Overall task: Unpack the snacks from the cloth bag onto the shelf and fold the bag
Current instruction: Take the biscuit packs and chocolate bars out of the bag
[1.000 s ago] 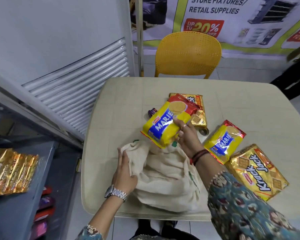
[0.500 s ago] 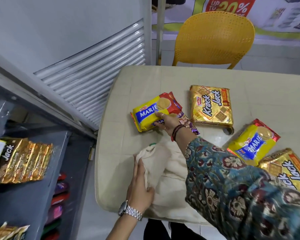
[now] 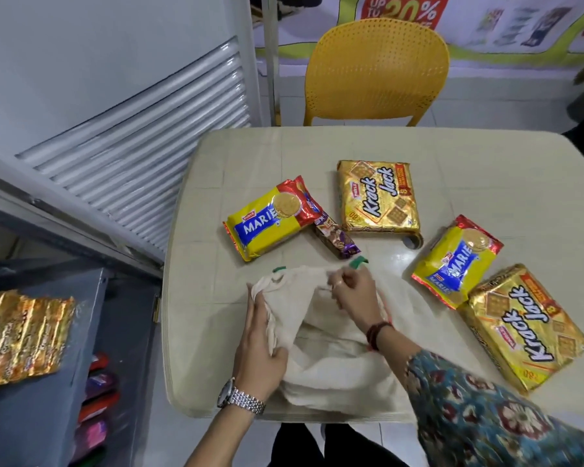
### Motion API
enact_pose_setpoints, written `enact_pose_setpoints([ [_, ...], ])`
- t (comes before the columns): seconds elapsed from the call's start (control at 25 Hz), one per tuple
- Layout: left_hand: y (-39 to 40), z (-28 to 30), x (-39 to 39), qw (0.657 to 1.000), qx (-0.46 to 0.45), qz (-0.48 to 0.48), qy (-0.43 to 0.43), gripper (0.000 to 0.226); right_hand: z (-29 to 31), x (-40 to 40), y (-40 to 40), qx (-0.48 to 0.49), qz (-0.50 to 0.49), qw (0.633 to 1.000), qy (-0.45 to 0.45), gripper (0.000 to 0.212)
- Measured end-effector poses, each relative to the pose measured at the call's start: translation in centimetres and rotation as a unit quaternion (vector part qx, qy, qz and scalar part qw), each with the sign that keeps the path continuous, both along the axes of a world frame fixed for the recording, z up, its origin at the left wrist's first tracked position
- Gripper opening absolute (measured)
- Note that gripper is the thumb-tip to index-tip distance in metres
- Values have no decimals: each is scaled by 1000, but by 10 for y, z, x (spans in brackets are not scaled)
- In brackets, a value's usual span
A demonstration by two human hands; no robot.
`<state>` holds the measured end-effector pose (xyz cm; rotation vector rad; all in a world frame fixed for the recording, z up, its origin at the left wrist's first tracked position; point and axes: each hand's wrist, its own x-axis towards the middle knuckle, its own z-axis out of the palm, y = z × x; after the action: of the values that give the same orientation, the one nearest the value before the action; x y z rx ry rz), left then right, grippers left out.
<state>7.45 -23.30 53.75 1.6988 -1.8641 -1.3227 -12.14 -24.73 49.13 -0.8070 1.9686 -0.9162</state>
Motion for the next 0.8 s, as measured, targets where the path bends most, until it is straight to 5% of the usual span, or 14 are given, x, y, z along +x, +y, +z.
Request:
enact_pose_setpoints([
  [0.12,1,5,-12,999,-24,-23,30,89,1,8,57,83,189,976,-61,23],
  [0.28,4,12,-27,996,-53,-35,54,88,-14,12,92,212,453,866,4,28],
  [0.48,9,17,-35,994,-76,-45,64,85,-14,-1,101,216,421,868,154,25],
  [0.8,14,20,-36,997,-63,-33,27,88,-9,-37,123,248,571,733,275,34],
])
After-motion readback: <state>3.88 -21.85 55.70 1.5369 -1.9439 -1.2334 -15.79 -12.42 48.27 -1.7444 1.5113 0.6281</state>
